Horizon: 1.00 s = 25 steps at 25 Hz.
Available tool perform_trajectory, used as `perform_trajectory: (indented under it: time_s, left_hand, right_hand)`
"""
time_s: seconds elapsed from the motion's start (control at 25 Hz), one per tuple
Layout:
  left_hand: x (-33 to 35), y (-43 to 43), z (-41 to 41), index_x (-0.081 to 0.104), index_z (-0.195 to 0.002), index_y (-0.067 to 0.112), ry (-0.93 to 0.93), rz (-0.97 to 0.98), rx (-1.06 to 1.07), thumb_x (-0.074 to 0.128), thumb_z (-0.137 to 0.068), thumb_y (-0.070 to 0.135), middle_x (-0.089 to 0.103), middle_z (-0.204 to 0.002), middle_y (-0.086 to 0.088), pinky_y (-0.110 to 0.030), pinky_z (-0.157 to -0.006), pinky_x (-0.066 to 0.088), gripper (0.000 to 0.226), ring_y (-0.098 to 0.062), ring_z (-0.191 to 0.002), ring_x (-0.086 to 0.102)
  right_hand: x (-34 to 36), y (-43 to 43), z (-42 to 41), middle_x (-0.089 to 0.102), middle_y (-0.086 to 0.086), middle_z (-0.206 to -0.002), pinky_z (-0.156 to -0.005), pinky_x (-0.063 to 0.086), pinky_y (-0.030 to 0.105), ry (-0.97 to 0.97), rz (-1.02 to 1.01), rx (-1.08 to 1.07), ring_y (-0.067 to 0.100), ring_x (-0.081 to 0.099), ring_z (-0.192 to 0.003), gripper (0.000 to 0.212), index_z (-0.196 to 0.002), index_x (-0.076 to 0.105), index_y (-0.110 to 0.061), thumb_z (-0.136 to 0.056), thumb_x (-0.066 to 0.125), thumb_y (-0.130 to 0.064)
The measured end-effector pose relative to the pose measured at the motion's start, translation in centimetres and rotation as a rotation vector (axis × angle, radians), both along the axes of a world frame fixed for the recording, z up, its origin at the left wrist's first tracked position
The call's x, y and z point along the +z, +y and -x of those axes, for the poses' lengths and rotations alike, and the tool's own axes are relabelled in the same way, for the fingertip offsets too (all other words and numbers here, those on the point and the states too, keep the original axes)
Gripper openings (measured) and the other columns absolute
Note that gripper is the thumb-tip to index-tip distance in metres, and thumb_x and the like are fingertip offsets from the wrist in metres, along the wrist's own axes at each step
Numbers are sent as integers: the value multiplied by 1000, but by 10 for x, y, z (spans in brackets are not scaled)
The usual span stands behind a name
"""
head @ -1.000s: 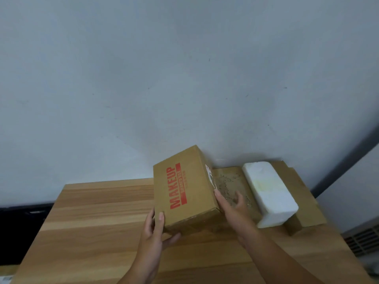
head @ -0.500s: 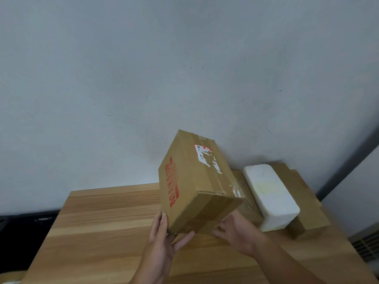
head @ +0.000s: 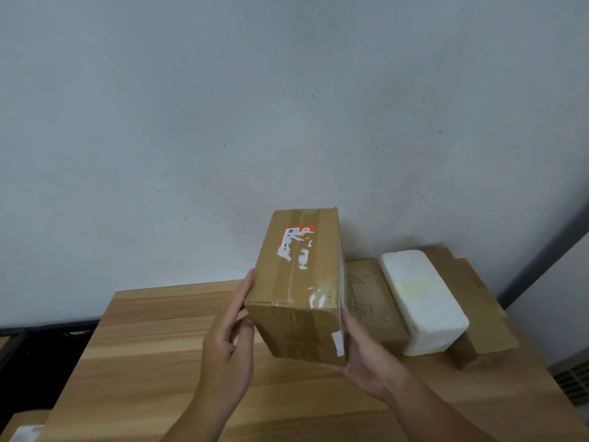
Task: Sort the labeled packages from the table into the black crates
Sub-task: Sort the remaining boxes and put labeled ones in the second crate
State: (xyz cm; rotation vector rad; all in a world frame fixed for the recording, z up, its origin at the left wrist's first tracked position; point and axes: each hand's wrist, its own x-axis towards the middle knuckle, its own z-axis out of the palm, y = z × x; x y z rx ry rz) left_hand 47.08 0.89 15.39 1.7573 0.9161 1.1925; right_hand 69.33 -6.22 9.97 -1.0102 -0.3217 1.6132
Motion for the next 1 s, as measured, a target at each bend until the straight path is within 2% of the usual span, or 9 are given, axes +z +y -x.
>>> perform_trajectory:
  time_s: [0.12, 0.24, 0.36, 0.44, 0.52, 0.6, 0.68, 0.76, 1.0]
  left_hand:
    - [12, 7, 6, 65, -137, 31, -2, -28, 6, 44, -92, 3, 54, -150, 12, -38, -101, 55, 57, -11, -144, 45]
    - [11, -1, 16, 71, -127, 27, 42, 82, 33, 47, -93, 35, 60, -144, 15, -47, -98, 56, 43, -9, -138, 52]
    - [5, -21, 27, 64, -129, 44, 293, 124, 129, 47, -85, 82, 57, -138, 31, -31, -104, 47, 61, 7, -131, 51]
    - [-2, -35, 36, 63, -128, 48, 388, 129, 203, 50, -77, 91, 58, -133, 36, -19, -98, 44, 68, 10, -126, 51]
    - [-10, -48, 48, 65, -130, 43, 337, 189, 229, 59, -79, 83, 62, -129, 34, -21, -99, 47, 64, 9, -123, 56]
    - [-17, -59, 62, 68, -131, 38, 234, 237, 225, 66, -87, 65, 68, -127, 28, -29, -100, 53, 52, 3, -120, 63]
    - [-21, -67, 78, 69, -131, 33, 160, 263, 228, 66, -96, 46, 71, -127, 21, -37, -101, 55, 37, -3, -119, 66]
    - [-26, -73, 99, 69, -132, 33, 110, 287, 238, 61, -102, 29, 71, -127, 18, -37, -102, 54, 31, -4, -120, 66]
    - [-33, -81, 185, 65, -127, 49, 82, 307, 318, 48, -109, 25, 68, -126, 30, -6, -95, 45, 34, 9, -124, 58]
  right_hand:
    - [-2, -3, 3, 68, 8, -134, -90, 58, 48, -32, -3, 8, 26, 66, -123, 45, -128, 70, -33, -88, 69, -53]
    - [-6, -7, 2, 73, 5, -125, -92, 58, 48, -187, 15, 0, 24, 71, -115, 67, -128, 67, -28, -69, 87, -55]
    - [-12, -13, 7, 75, -5, -120, -96, 57, 47, -413, -39, 9, 17, 72, -111, 75, -123, 68, -34, -58, 91, -63]
    - [-16, -18, 14, 76, -10, -116, -93, 58, 39, -512, -67, 13, 11, 73, -108, 75, -120, 68, -36, -55, 90, -67]
    - [-19, -23, 24, 77, -14, -112, -85, 59, 30, -585, -94, 38, 5, 73, -104, 68, -115, 68, -39, -56, 89, -67]
    - [-21, -28, 39, 77, -17, -109, -79, 59, 23, -615, -108, 75, 2, 73, -100, 63, -115, 68, -37, -61, 89, -63]
    - [-22, -33, 58, 77, -18, -107, -79, 57, 22, -627, -112, 110, -1, 72, -99, 58, -116, 67, -36, -66, 87, -57]
    - [-22, -37, 81, 77, -19, -108, -82, 55, 23, -639, -128, 129, -2, 72, -100, 52, -118, 67, -36, -71, 84, -53]
    - [-19, -37, 165, 76, -20, -107, -81, 59, 32, -702, -144, 171, -2, 72, -96, 38, -111, 68, -49, -75, 80, -57]
